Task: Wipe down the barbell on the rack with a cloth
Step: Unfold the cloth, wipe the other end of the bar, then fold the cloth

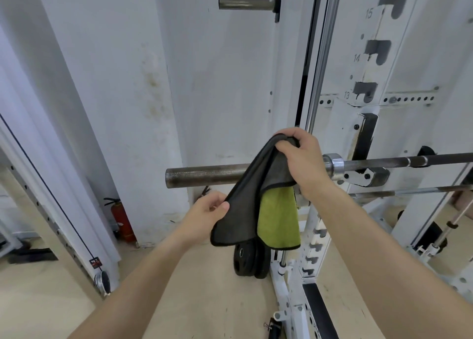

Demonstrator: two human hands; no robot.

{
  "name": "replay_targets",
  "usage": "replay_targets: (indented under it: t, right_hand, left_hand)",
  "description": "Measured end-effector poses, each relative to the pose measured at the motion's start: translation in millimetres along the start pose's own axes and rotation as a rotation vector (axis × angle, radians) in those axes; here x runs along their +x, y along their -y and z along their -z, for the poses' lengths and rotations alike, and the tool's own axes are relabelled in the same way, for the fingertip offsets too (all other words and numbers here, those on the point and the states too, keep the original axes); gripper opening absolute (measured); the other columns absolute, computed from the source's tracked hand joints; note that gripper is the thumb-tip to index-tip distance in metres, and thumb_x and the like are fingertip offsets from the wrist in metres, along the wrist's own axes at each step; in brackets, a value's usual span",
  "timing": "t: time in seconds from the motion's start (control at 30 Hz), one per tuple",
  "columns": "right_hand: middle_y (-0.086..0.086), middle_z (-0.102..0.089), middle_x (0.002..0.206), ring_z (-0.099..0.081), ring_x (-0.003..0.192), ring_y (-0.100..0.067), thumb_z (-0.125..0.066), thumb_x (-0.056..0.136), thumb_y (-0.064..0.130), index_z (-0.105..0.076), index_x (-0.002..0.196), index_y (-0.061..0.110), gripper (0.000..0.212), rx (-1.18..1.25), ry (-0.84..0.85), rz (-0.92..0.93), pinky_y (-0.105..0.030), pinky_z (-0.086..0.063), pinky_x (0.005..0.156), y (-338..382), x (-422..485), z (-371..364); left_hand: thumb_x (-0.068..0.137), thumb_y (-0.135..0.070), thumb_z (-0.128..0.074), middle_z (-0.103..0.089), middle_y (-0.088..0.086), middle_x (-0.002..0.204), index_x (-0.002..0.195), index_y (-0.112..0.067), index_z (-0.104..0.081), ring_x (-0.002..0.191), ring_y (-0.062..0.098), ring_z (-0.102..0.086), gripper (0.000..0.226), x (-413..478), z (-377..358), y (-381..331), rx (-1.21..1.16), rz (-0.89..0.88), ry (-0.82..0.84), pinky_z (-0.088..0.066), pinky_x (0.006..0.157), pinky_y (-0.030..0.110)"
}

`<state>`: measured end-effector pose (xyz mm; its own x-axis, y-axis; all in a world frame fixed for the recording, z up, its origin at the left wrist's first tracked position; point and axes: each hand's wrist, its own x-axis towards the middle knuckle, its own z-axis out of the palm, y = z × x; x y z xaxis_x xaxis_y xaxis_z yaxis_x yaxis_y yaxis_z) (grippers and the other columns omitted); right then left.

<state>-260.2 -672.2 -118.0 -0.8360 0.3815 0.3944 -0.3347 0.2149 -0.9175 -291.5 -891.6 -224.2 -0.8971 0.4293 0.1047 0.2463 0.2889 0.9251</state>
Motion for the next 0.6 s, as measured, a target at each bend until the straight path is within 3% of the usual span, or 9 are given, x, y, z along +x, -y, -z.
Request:
replay_targets:
  t: [0.1,0.17,0.27,0.37,0.43,0.5,0.6]
  right_hand:
    - [0.006,-0.068,0.092,-0.062,0.083,-0.004,-0.057,0.092,0.002,-0.069,0.096,0.017,0.020,0.002,-0.004,-0.043,-0.017,-0.052,0.073,-6.4,0.1,2.4]
    - [0.005,-0.068,0.094,-0.062,0.084,-0.005,-0.057,0.092,0.004,-0.069,0.095,0.019,0.020,-0.002,0.001,-0.071,-0.016,-0.051,0.071,-9.6,1.1,4.1]
    - [0.003,-0.068,0.097,-0.062,0.089,-0.010,-0.057,0.094,0.007,-0.069,0.096,0.021,0.019,0.016,-0.026,-0.123,-0.018,-0.050,0.070,-11.9,5.1,7.4]
    - [0.005,-0.068,0.097,-0.063,0.091,-0.012,-0.060,0.093,0.008,-0.069,0.097,0.024,0.019,-0.056,-0.006,-0.149,-0.021,-0.051,0.074,-11.6,8.5,7.9]
    - [0.004,-0.066,0.098,-0.064,0.088,-0.013,-0.068,0.089,0.012,-0.068,0.103,0.024,0.019,-0.135,0.076,-0.185,-0.021,-0.051,0.073,-10.3,10.3,8.7]
    - [0.004,-0.061,0.101,-0.064,0.090,-0.015,-0.081,0.080,0.023,-0.061,0.116,0.026,0.041,-0.298,0.204,-0.256,-0.024,-0.051,0.077,-8.0,12.6,11.7]
    - [0.001,-0.062,0.111,-0.062,0.104,-0.020,-0.092,0.064,0.034,-0.058,0.126,0.027,0.071,-0.463,0.361,-0.341,-0.033,-0.049,0.097,-2.0,14.4,12.3]
  left_hand:
    - [0.103,-0.024,-0.050,-0.063,-0.003,0.084,0.088,-0.014,-0.059,0.076,0.009,-0.057,0.021,-3.8,3.3,0.6,-0.020,0.054,-0.086,-0.045,0.077,0.030]
    - [0.101,-0.035,-0.052,-0.066,-0.008,0.081,0.082,-0.019,-0.059,0.075,0.010,-0.058,0.026,-2.5,8.9,3.0,0.085,0.061,-0.211,-0.045,0.074,0.030]
    - [0.096,-0.047,-0.056,-0.069,-0.003,0.080,0.081,-0.019,-0.065,0.076,0.011,-0.062,0.033,-5.5,20.8,1.8,0.190,0.081,-0.310,-0.047,0.071,0.029]
    - [0.097,-0.044,-0.057,-0.071,0.004,0.083,0.082,-0.008,-0.066,0.074,0.011,-0.062,0.040,-8.7,32.5,-7.9,0.018,0.142,-0.336,-0.047,0.065,0.019]
    - [0.097,-0.046,-0.058,-0.073,0.007,0.084,0.082,-0.008,-0.068,0.078,0.017,-0.065,0.043,-9.0,38.0,-19.5,-0.199,0.191,-0.338,-0.053,0.074,0.030]
    - [0.095,-0.042,-0.062,-0.073,0.014,0.090,0.091,0.000,-0.070,0.081,0.022,-0.067,0.044,-8.1,40.0,-33.9,-0.369,0.203,-0.328,-0.055,0.080,0.039]
    - [0.092,-0.030,-0.069,-0.073,0.010,0.087,0.099,0.002,-0.073,0.076,0.017,-0.067,0.033,-5.9,36.2,-57.7,-0.417,0.171,-0.301,-0.056,0.071,0.031]
